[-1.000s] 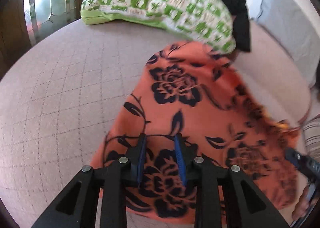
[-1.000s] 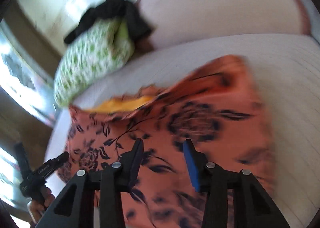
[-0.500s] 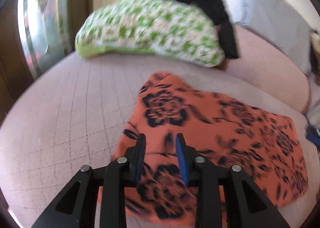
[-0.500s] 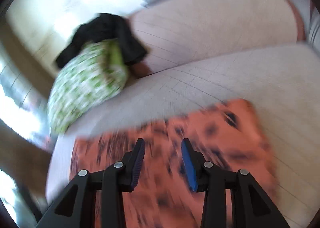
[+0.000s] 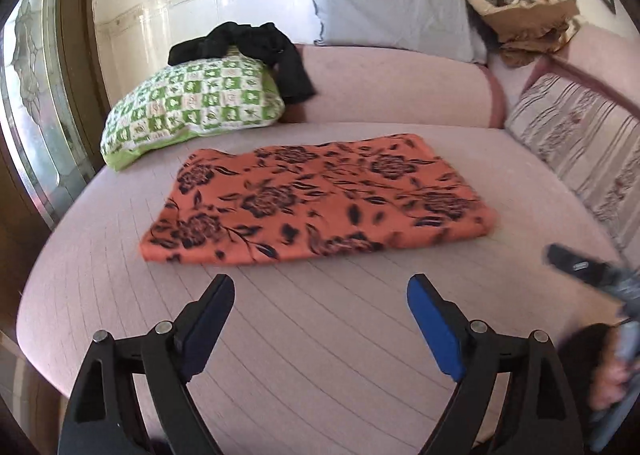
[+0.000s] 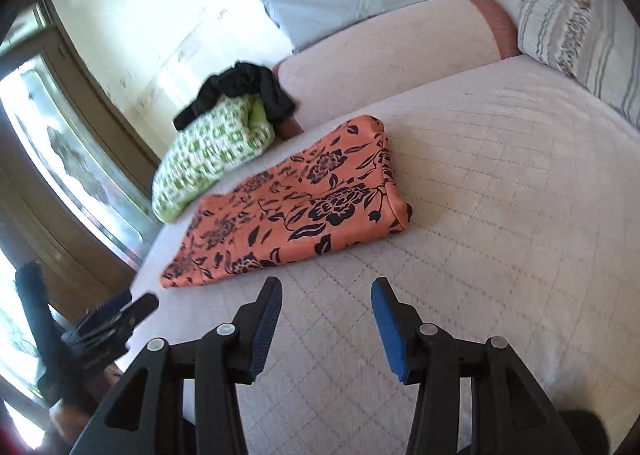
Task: Fold small clothes
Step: 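Release the folded blouse and lift both tools away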
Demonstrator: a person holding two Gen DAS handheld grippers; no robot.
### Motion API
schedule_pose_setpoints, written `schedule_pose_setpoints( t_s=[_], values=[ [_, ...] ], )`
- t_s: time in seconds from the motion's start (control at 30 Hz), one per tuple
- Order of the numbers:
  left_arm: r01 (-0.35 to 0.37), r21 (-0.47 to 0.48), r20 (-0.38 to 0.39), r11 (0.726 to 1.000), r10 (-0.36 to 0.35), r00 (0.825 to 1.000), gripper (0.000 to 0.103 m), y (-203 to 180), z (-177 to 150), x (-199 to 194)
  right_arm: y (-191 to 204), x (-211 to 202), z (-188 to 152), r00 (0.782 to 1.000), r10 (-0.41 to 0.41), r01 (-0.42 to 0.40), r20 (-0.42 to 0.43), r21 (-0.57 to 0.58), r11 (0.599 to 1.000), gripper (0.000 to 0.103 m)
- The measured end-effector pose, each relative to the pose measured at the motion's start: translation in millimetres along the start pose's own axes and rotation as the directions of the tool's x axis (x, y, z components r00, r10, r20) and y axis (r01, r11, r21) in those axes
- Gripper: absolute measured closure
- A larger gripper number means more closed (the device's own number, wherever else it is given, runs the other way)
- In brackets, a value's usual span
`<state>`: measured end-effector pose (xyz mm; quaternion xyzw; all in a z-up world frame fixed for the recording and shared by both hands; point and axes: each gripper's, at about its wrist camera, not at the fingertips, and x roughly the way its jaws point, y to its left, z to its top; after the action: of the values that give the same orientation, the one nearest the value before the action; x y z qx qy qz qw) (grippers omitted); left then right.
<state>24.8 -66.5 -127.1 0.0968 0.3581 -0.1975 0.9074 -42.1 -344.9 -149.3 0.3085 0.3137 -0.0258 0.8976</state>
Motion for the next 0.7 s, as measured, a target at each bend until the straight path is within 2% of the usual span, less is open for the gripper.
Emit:
schedule_pose_setpoints(
  t_s=[0.13, 0.2, 0.33, 0.43, 0.57, 0.7],
  values=[
    [-0.038, 0.026, 0.014, 0.999, 0.038, 0.999, 0.014, -13.7, 5.0, -27.8, -2.4, -4.0, -4.1, 1.0, -0.013, 0.013, -0.008, 0.005, 1.0, 0.052],
    [-0.067, 0.036, 0.029, 0.997, 0.066, 0.997, 0.014, -17.8, 9.1, -40.6, 4.3, -8.0, -4.8, 1.0, -0.023, 0.024, 0.017, -0.037, 0.999, 0.052],
    [-0.081, -0.03, 0.016, 0.996, 0.082, 0.997, 0.014, -11.3, 18.8, -50.4, 14.3, -17.4, -1.7, 0.997, -0.029, 0.035, 0.066, -0.084, 0.996, 0.052],
    [-0.135, -0.051, 0.032, 0.99, 0.137, 0.99, 0.014, -14.9, 28.8, -58.2, 18.7, -34.8, 5.2, 0.991, -0.036, 0.049, 0.133, -0.097, 0.994, 0.052],
    [-0.178, 0.027, 0.096, 0.984, 0.174, 0.98, 0.014, -41.4, 40.2, -72.8, 14.2, -59.0, 15.7, 0.974, -0.001, 0.016, 0.225, -0.065, 0.998, 0.051],
    [-0.144, 0.116, 0.131, 0.983, 0.129, 0.983, 0.014, -79.8, 48.6, -87.3, -3.6, -62.2, 19.4, 0.965, 0.01, -0.016, 0.261, 0.022, 1.0, 0.05]
  ],
)
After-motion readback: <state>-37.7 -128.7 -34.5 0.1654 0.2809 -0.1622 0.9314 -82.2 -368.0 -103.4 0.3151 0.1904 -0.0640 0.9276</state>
